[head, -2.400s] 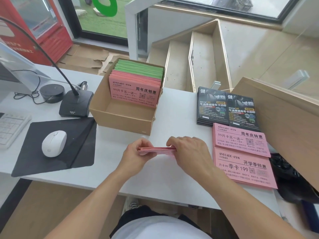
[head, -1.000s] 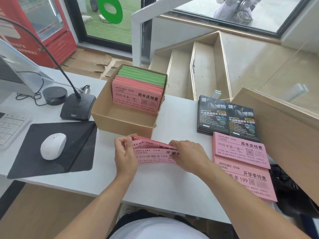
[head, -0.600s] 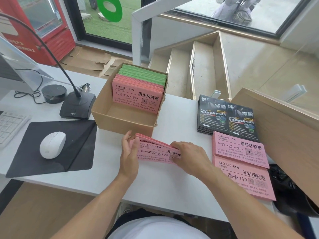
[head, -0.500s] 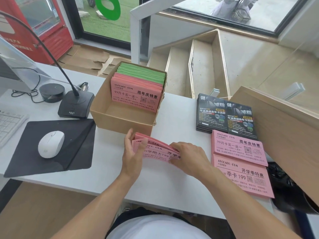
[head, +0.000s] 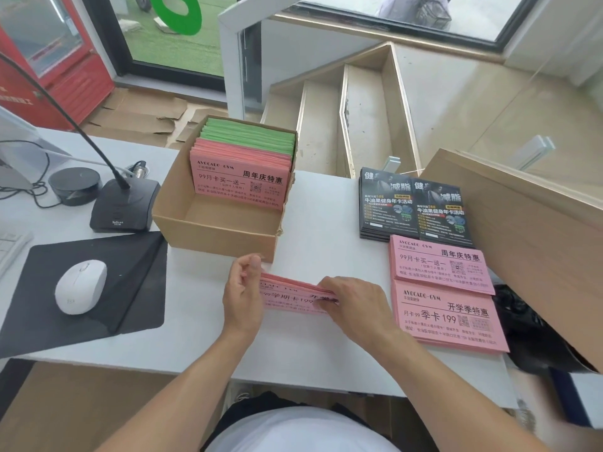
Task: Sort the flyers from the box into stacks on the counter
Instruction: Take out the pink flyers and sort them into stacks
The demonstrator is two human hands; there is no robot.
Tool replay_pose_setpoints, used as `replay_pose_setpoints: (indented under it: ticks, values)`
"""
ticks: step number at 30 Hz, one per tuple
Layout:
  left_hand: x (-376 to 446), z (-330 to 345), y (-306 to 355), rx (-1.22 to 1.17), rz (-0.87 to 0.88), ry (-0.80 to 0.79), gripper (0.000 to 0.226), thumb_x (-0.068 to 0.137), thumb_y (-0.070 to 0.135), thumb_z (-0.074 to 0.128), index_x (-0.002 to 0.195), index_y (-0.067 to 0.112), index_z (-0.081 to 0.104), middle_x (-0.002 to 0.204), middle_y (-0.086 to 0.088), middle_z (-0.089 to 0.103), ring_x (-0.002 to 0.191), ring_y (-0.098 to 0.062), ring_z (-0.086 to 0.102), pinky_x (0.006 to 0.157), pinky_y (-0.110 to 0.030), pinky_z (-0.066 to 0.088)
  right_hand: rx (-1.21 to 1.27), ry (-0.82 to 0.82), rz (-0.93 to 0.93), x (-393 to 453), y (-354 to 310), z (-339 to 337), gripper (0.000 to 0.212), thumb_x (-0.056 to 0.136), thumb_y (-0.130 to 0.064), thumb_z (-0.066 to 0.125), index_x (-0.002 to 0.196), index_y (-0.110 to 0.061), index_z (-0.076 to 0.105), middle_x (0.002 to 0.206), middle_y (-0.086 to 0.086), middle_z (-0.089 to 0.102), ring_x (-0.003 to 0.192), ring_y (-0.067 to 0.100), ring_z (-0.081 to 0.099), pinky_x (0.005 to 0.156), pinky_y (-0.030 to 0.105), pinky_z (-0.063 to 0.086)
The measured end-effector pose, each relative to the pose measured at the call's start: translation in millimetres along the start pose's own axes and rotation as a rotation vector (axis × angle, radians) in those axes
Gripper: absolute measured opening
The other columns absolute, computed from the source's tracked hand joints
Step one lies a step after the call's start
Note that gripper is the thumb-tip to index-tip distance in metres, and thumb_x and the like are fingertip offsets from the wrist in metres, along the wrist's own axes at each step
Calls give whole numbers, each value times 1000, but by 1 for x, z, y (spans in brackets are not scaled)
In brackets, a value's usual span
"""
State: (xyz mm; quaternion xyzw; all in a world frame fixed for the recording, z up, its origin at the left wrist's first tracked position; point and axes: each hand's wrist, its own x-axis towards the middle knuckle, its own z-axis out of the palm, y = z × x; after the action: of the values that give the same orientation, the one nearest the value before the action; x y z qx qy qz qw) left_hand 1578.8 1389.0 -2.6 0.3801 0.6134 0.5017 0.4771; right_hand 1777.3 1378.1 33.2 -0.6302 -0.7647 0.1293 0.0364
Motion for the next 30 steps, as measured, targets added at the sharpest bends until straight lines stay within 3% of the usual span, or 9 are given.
replay_pose_setpoints:
  ticks: [3,5,7,10,17,22,26,30]
  values:
    - [-5,-3,-3,23,-21,-60,60,79,78,47,115,33,62,101,4,69,90,-6,64,70,-9,47,32,8,5,-7,6,5,22,96,-45,61,116,-36,64,100,-13,68,96,13,63,73,31,46]
    - [-8,-4,-2,58,-40,-90,58,72,78,61,113,38,60,103,7,67,93,-7,64,69,-5,46,124,7,40,-12,11,6,28,95,-45,64,122,-40,60,104,-17,67,98,7,61,78,26,45]
    - [-9,-8,-4,129,-19,-123,58,69,61,84,116,37,59,102,9,67,93,-2,64,72,-4,45,326,8,126,-18,17,5,36,94,-35,68,127,-43,56,103,-22,66,97,2,60,82,25,47]
    - [-8,-14,-8,230,8,-184,65,65,32,94,117,44,59,97,10,68,91,1,64,80,-15,51,611,49,240,-29,27,6,47,92,-18,69,126,-47,55,97,-21,70,91,0,65,80,25,52]
    - [-15,16,-2,208,36,-343,59,79,27,85,124,49,53,92,17,71,90,-7,69,81,-28,55,826,192,397,-61,52,-4,63,92,-15,74,131,-56,49,98,-16,70,98,-1,66,84,25,58]
    - [-32,67,0,188,30,-570,57,102,16,59,137,56,37,104,2,71,98,-15,71,84,-34,58,955,422,575,-100,95,-23,66,89,-19,78,125,-64,45,126,-11,64,112,6,64,81,28,62]
    - [-46,125,3,250,22,-598,59,100,24,63,144,46,32,104,9,72,88,-5,72,70,-23,60,918,485,693,-119,138,-37,66,90,-14,76,134,-50,43,121,-13,63,106,0,66,68,22,60]
    - [-51,176,1,275,-3,-556,62,96,27,69,148,36,36,101,7,71,78,-3,69,72,-28,61,743,465,733,-119,175,-43,66,91,-11,74,143,-38,42,114,-17,64,103,2,64,69,15,51]
